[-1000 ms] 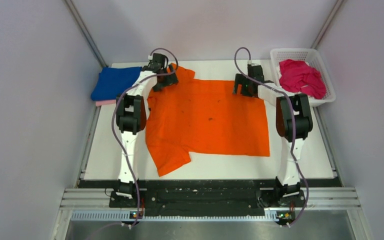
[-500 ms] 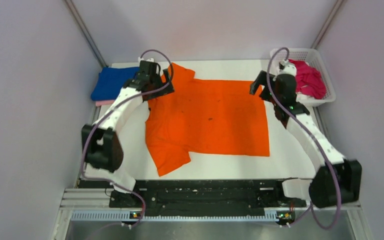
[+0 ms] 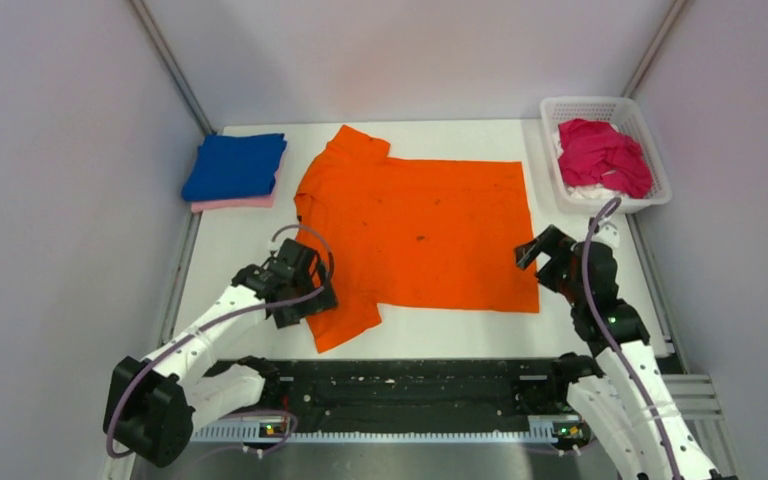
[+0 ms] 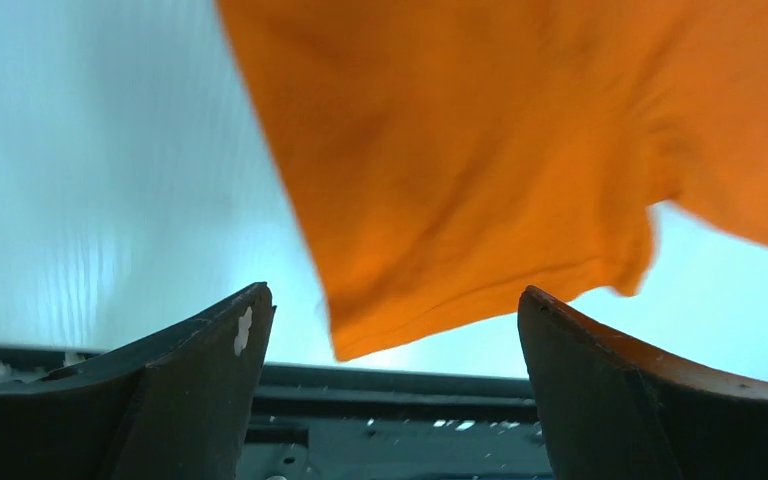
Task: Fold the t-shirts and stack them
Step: Grab the side of the flattened tshirt closest away from the robot with both arms
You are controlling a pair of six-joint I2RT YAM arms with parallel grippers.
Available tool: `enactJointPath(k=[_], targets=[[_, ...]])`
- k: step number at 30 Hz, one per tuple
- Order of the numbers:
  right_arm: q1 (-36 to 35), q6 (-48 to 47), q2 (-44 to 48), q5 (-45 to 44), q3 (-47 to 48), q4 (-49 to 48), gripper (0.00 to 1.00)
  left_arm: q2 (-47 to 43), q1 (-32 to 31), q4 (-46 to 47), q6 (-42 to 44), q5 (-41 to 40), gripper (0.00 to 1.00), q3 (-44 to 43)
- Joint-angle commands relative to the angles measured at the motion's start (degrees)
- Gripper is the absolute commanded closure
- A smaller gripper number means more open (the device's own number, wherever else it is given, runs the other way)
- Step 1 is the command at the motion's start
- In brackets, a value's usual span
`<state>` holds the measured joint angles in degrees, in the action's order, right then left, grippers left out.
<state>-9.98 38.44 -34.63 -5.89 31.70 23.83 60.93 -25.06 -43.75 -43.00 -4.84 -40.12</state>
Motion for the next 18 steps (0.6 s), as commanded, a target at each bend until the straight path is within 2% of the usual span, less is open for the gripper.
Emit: enactJointPath(k=[1, 8, 14, 18], targets=[[0.2, 2.8, 3.6, -1.2, -1.9, 13.9, 0.01, -4.6, -1.9, -3.6, -8.6, 2.2, 0.05, 6.8], [0.1, 4.8, -0.3, -2.4, -2.2, 13.3, 0.02, -8.8, -3.5, -4.0, -11.6, 3.7, 0.19, 10.8], [0.2, 4.4, -5.9, -3.9, -1.4, 12.7, 0.05, -4.3, -4.6, -1.7, -11.1, 4.6, 0.37, 10.9], [0.2, 4.6, -6.0, -5.3, -2.4, 11.7, 0.05, -1.1, -5.4, -1.4, -9.7, 4.3, 0.44, 10.3]])
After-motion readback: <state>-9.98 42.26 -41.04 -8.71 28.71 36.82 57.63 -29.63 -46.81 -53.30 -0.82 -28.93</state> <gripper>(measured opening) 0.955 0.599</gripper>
